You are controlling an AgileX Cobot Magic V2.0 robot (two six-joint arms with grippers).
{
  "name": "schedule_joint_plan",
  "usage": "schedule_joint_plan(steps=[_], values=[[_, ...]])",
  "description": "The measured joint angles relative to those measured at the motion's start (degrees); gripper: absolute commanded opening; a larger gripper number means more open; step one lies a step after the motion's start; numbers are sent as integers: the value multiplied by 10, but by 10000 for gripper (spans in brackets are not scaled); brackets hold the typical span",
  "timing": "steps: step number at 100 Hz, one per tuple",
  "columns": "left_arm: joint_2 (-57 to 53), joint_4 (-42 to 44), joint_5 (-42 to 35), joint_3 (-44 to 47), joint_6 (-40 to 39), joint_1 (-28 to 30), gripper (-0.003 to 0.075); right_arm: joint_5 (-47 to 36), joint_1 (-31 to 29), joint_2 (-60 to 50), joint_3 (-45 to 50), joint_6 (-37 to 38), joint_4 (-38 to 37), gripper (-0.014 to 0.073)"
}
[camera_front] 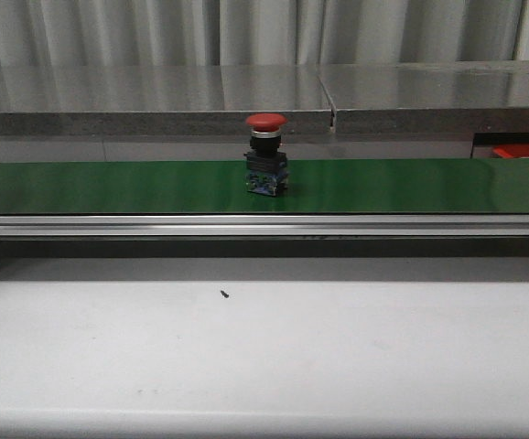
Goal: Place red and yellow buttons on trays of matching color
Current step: 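Set the yellow button on the belt and open the left gripper, then grasp the red button at the belt's end with the right gripper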
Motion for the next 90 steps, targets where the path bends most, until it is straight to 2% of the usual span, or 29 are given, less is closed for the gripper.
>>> schedule_joint_plan(steps=[14,25,56,72,90], values=[[-62,-25,-1,9,33,-8,610,0,0,0,0,0,0,-117],[-116,-30,-31,38,57,-28,609,0,0,0,0,0,0,-117],[-280,-39,-133,200,94,-132,603,0,0,0,0,0,0,-117],[-380,-39,-156,300,96,-160,536,0,0,0,0,0,0,-117],[-513,-39,-161,403,96,-165,428,0,0,0,0,0,0,-117]])
